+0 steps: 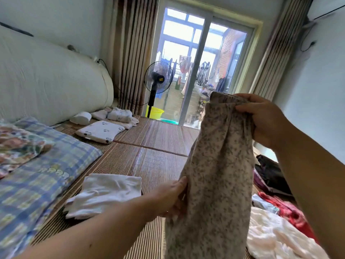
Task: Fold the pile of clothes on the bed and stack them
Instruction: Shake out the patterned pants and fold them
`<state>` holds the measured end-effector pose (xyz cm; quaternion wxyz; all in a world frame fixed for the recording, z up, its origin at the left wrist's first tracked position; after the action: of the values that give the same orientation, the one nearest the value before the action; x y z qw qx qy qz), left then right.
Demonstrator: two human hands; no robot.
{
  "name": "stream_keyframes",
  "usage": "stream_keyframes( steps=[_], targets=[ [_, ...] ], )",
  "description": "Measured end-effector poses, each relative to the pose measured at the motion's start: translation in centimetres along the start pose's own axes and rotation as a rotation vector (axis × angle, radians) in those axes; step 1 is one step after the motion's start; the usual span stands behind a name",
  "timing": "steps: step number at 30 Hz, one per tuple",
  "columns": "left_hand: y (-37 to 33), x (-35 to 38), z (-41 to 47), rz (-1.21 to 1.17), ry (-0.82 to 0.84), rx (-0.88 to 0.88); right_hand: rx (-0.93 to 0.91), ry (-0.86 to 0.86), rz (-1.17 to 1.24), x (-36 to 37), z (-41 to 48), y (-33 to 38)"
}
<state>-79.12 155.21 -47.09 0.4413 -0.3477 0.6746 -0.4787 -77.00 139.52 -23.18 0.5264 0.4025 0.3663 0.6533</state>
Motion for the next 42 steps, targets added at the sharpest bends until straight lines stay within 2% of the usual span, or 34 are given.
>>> stream_keyframes(
  steps=[3, 5, 9, 11, 14, 18, 23, 25, 28, 31, 32, 34, 36, 40, 42],
  targets=[
    [-2.2, 0.4, 0.6, -0.227, -0.062, 0.183, -0.001, 0.003, 0.013, -0.2, -0.5, 0.3],
    [-2.9, 0.6, 1.0, -0.433, -0.059, 0.169, -0.005, -0.004, 0.021, -0.6, -0.8, 0.7],
    [-3.3, 1.1, 1.9, -0.883, 0.099, 0.175, -0.028, -0.043, -0.004, -2.4, -1.4, 1.7],
    [-3.5, 1.4, 1.6, -0.977, 0.23, 0.153, -0.035, -0.077, -0.021, -3.5, -1.6, 1.9],
    [-3.6, 1.2, 1.5, -0.946, 0.352, 0.155, -0.032, -0.124, -0.033, -5.0, -2.0, 1.8],
    [-2.5, -1.0, 2.1, -0.813, 0.237, 0.129, -0.019, -0.168, -0.007, -6.4, -2.3, 1.2],
    [-3.5, -2.9, 2.4, -0.87, 0.114, 0.204, -0.001, -0.19, -0.007, -7.3, -2.4, 0.3],
    [-3.8, -3.5, 2.1, -0.834, 0.117, 0.198, 0.012, -0.189, -0.014, -7.5, -2.5, 0.0],
    [-4.4, -3.7, 1.2, -0.698, 0.251, 0.141, 0.024, -0.2, -0.01, -7.7, -2.6, -0.2],
    [-4.5, -3.1, 0.1, -0.551, 0.492, 0.034, 0.025, -0.204, -0.013, -7.6, -2.6, -0.2],
    [-4.3, -3.1, -0.1, -0.5, 0.521, -0.003, 0.025, -0.206, -0.018, -7.6, -2.6, -0.2],
    [-3.8, -3.8, 0.1, -0.442, 0.479, -0.02, 0.025, -0.206, -0.022, -7.4, -2.6, -0.2],
    [-3.7, -4.6, 0.7, -0.496, 0.405, 0.01, 0.024, -0.199, -0.02, -7.1, -2.6, -0.2],
    [-2.0, -6.6, 1.7, -0.671, 0.139, -0.051, 0.032, -0.189, -0.019, -6.7, -2.7, -0.4],
    [-1.7, -6.9, 1.6, -0.656, 0.07, -0.075, 0.038, -0.195, -0.013, -6.6, -2.6, -0.5]
  ],
)
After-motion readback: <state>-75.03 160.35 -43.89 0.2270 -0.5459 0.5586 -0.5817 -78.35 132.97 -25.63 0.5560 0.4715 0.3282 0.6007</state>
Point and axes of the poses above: each hand's wrist, its own z-axis towards the middle knuckle, its own x-axis out of the palm, y = z × x, the point moved 8 cm from there along z, towards the middle knuckle, and after that the axes turned 8 degrees about z, right-handed, at the moved point
